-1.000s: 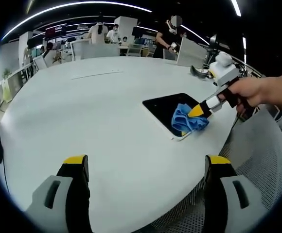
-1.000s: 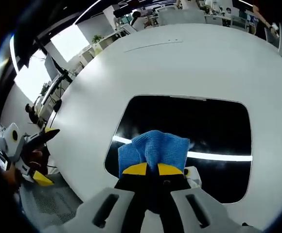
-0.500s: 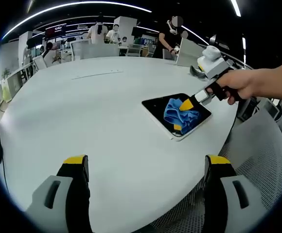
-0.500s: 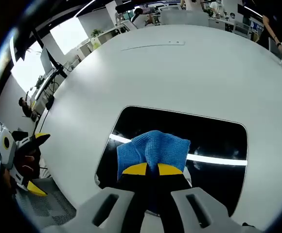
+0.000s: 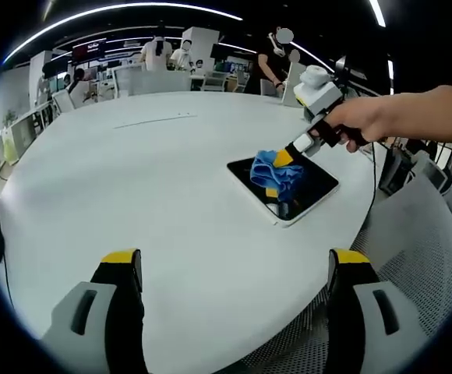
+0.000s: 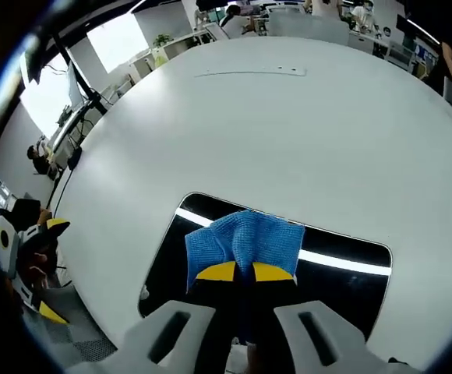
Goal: Wipe the mirror surface with the cleaning cloth until all visible marks leave the cleaned area.
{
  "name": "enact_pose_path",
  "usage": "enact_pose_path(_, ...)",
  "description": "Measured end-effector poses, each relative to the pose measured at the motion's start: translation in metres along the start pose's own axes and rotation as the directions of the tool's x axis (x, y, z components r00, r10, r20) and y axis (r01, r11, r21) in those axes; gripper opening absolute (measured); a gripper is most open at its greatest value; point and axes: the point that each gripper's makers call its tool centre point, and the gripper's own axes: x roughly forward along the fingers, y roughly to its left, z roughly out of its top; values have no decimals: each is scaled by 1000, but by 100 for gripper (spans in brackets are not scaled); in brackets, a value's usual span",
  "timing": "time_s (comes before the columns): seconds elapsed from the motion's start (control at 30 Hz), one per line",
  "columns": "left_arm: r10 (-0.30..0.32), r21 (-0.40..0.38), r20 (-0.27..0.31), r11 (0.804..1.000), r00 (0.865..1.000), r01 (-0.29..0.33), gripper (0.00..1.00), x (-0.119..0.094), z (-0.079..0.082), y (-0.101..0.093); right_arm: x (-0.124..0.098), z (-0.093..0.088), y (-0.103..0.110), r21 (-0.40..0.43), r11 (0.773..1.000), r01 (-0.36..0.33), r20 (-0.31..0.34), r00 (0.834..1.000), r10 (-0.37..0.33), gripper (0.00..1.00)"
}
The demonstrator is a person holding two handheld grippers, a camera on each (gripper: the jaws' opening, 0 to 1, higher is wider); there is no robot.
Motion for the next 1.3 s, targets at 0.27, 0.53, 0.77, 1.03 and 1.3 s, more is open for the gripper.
enact_pose_path(0.27, -2, -8, 0, 1000, 1000, 2, 99, 1, -1, 1, 6, 12, -3, -19, 1000, -9, -13, 1000, 8, 1)
enact_pose_path(0.53, -35, 47, 55, 998, 998, 32, 99, 3, 9, -7, 12, 24, -6, -12, 1000, -29, -31, 999, 29, 1)
enact_pose_path(0.77, -75, 30, 26, 997, 997, 74, 99, 7, 4, -14, 14, 31, -9, -19, 1000, -21, -40, 999, 20, 0)
enact_pose_path(1.03, -58, 33, 53, 998, 997, 56, 99, 4, 8, -13, 12, 28, -8, -71, 997, -43, -42, 998, 40, 0)
enact_pose_path(1.3, -128, 42, 88, 991, 988, 125, 99, 6, 12, -27, 13, 29, -8, -60, 998, -23, -38, 999, 21, 0)
